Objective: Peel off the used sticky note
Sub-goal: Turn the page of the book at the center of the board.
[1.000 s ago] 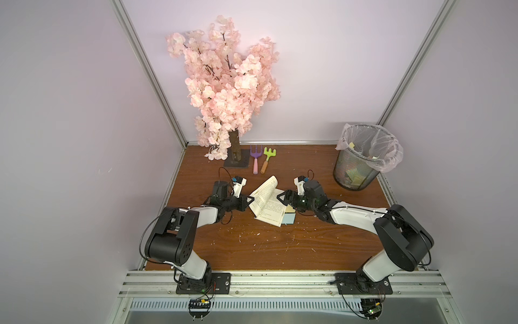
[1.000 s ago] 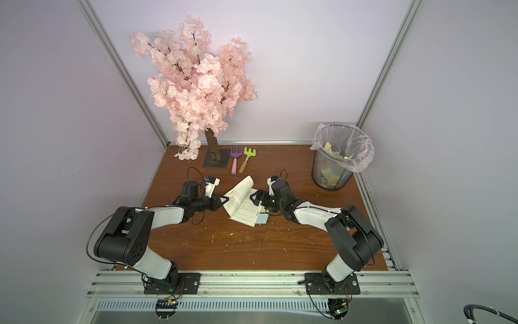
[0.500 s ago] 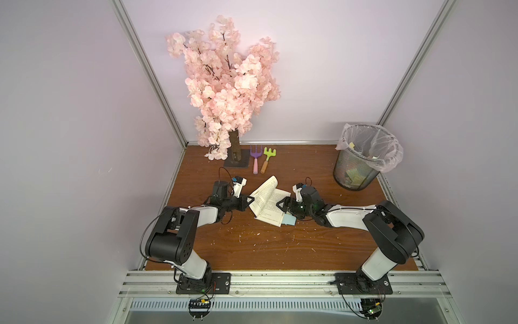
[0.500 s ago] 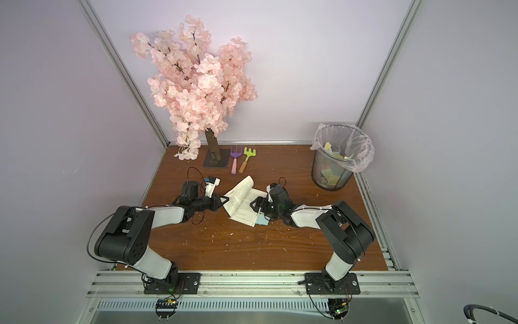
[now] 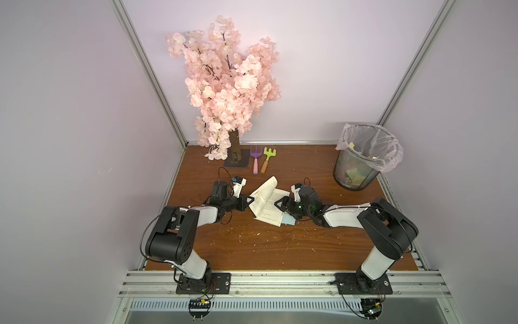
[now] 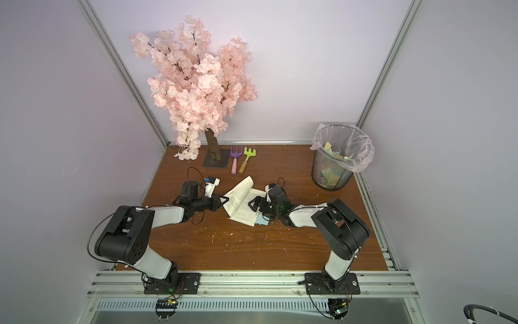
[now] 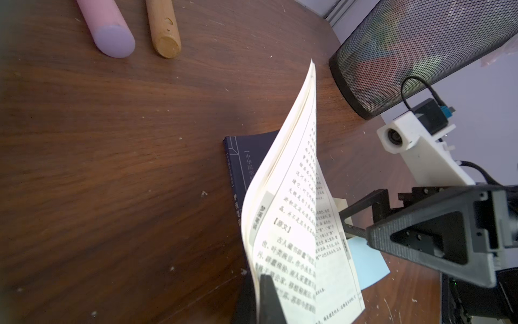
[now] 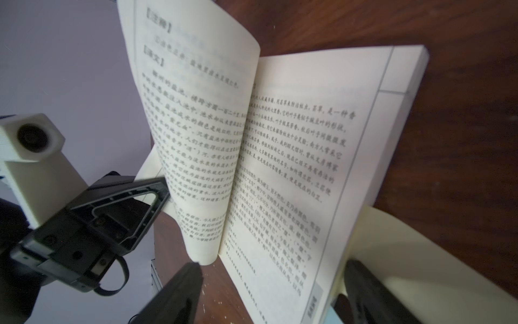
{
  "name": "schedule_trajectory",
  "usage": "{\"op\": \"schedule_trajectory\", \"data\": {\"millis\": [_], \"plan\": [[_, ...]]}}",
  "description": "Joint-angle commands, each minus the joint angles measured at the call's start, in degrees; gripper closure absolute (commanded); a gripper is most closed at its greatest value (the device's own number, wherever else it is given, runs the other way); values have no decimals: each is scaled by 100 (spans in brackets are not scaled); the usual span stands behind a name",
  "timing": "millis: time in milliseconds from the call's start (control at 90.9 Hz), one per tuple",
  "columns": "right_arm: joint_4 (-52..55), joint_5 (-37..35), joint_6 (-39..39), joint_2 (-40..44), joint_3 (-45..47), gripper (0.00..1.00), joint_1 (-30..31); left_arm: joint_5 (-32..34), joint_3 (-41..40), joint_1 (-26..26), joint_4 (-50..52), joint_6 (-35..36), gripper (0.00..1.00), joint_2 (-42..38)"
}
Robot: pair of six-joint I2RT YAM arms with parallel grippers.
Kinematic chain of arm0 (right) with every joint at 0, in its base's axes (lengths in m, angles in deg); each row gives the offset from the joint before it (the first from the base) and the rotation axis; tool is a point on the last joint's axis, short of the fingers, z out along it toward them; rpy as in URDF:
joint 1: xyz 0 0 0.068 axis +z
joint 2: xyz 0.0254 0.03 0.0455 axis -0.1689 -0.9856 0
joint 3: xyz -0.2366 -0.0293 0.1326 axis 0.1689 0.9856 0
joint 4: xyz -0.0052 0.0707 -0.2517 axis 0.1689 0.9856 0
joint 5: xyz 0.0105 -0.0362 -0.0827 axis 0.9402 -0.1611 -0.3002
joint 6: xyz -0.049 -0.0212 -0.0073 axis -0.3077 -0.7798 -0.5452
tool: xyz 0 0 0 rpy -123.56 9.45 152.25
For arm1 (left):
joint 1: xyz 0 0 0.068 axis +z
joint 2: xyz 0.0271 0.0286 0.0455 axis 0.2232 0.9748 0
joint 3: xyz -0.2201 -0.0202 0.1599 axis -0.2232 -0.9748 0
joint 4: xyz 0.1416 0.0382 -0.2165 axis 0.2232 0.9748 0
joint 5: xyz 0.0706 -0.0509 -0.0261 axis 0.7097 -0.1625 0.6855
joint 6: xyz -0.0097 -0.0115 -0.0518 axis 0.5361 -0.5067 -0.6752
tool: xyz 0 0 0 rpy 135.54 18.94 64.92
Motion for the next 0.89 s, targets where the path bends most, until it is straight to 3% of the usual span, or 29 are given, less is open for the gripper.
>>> {"op": "schedule_trajectory", "data": {"millis": [0,605,881], "plan": [[-411,373,178,-52,-200,19,50,-57,47,58,308,4,96,117],[-154,570,101,-25,-554,20,65,-111,49,68,298,7,96,126],[774,248,-334,110,-917,20,126,-111,50,69,298,8,96,126]]}}
